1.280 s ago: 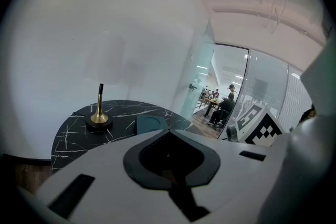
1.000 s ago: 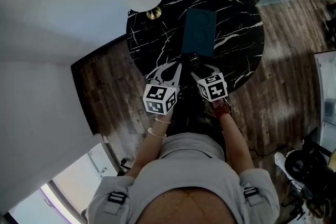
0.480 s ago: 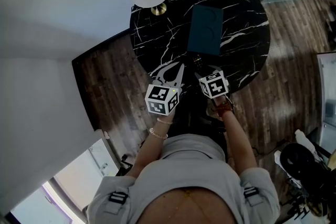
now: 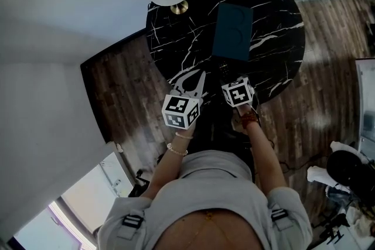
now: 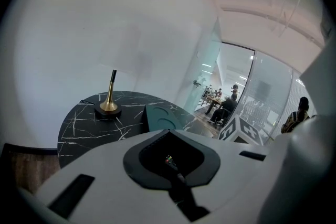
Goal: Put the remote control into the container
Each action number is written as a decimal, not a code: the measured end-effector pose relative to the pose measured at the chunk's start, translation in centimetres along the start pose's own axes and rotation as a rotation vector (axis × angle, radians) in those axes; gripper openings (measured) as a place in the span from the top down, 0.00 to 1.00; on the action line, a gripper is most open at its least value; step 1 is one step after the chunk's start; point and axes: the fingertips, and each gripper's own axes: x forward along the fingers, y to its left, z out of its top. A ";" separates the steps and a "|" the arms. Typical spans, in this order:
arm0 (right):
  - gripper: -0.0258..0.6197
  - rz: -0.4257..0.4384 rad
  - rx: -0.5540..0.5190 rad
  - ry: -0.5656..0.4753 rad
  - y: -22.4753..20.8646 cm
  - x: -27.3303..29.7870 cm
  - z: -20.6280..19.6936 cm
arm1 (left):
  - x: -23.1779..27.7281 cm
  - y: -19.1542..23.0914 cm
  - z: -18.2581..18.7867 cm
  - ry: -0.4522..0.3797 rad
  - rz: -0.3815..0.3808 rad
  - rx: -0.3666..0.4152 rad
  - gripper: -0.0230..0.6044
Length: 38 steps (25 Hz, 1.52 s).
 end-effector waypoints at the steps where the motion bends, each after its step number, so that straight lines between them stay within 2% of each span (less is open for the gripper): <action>1: 0.61 -0.005 -0.002 0.004 0.0 0.1 0.1 | 0.0 0.1 0.0 0.000 0.001 -0.001 0.96; 6: 0.61 -0.013 -0.004 0.034 0.3 1.0 0.2 | -0.1 0.6 -0.1 0.000 0.005 -0.007 0.96; 16: 0.61 -0.061 -0.098 0.113 0.6 1.8 -0.3 | -0.4 1.3 0.2 -0.011 0.012 -0.016 0.96; 22: 0.61 -0.063 -0.104 0.126 0.8 1.8 -0.4 | -0.4 1.4 0.4 -0.017 0.011 -0.015 0.96; 29: 0.61 -0.038 -0.081 0.088 0.9 0.8 -0.1 | -0.4 1.2 0.4 -0.019 0.006 -0.018 0.96; 38: 0.61 -0.013 -0.056 -0.077 -0.4 -2.4 1.9 | 0.7 0.1 -0.5 0.006 -0.018 -0.009 0.96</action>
